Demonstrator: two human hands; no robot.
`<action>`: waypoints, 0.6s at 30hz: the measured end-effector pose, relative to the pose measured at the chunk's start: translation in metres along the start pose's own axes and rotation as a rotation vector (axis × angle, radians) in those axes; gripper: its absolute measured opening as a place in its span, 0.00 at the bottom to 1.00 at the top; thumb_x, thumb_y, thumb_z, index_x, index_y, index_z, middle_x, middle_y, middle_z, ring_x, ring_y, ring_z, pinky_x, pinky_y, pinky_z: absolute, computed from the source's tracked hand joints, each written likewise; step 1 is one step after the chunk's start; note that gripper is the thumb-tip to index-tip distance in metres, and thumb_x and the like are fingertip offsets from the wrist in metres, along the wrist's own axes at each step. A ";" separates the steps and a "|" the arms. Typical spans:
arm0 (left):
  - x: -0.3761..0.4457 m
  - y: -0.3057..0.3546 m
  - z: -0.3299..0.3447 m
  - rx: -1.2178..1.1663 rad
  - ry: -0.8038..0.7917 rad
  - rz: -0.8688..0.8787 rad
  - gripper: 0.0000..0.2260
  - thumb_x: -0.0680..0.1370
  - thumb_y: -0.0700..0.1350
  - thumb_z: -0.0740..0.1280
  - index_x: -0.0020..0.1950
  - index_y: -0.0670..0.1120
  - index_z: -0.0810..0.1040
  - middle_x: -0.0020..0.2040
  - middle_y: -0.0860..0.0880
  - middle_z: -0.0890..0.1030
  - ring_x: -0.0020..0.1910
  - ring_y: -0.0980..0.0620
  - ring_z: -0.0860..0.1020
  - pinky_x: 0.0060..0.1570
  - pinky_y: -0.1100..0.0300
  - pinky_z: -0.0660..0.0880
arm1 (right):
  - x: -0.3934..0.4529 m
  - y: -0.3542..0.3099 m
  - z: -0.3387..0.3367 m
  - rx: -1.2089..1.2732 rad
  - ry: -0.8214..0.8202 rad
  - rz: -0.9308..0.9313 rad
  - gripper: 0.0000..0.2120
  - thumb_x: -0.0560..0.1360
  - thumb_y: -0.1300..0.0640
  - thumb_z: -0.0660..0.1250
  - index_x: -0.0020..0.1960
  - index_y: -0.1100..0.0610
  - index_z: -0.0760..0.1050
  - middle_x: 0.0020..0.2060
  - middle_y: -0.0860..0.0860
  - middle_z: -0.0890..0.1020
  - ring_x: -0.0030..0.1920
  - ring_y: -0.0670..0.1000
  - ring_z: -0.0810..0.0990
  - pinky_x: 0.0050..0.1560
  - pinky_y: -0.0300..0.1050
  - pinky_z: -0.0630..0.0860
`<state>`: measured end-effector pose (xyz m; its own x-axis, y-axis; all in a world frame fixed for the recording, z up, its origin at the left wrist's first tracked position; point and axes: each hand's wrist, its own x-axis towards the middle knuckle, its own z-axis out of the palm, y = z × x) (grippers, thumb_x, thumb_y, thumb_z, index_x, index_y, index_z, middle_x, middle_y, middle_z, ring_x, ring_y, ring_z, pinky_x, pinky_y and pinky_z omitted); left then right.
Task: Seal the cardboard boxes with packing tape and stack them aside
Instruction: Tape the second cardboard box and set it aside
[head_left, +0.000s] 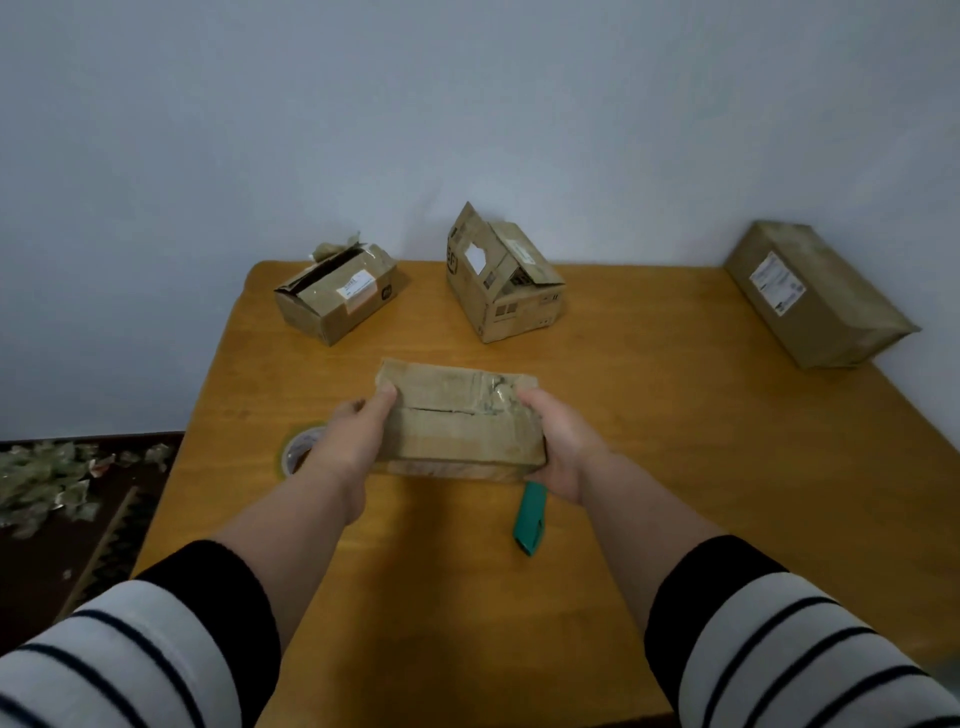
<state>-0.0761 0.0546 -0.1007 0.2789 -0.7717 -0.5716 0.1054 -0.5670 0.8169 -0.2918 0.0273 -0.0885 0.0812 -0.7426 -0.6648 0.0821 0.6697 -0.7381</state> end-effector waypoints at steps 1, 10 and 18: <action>-0.002 0.005 0.006 0.014 -0.024 0.023 0.27 0.76 0.62 0.66 0.70 0.50 0.69 0.66 0.48 0.73 0.64 0.45 0.71 0.67 0.44 0.66 | 0.000 -0.004 -0.005 0.002 0.017 -0.008 0.18 0.76 0.44 0.66 0.63 0.49 0.76 0.55 0.53 0.84 0.54 0.56 0.83 0.54 0.57 0.81; 0.004 0.039 0.093 0.072 -0.134 0.161 0.11 0.79 0.57 0.66 0.55 0.52 0.78 0.50 0.51 0.81 0.49 0.50 0.78 0.38 0.60 0.66 | 0.021 -0.034 -0.078 -0.035 0.209 -0.007 0.19 0.76 0.40 0.65 0.60 0.51 0.76 0.51 0.52 0.83 0.50 0.54 0.83 0.49 0.52 0.80; 0.030 0.052 0.219 0.126 -0.143 0.145 0.25 0.80 0.51 0.66 0.75 0.51 0.65 0.67 0.48 0.75 0.63 0.46 0.74 0.67 0.46 0.70 | 0.067 -0.066 -0.179 -0.017 0.232 -0.013 0.28 0.78 0.45 0.65 0.74 0.41 0.58 0.60 0.52 0.78 0.53 0.57 0.81 0.48 0.59 0.82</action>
<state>-0.2712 -0.0607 -0.0922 0.1430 -0.8757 -0.4611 -0.0487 -0.4716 0.8805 -0.4690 -0.0680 -0.1051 -0.1505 -0.7337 -0.6625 0.0643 0.6615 -0.7472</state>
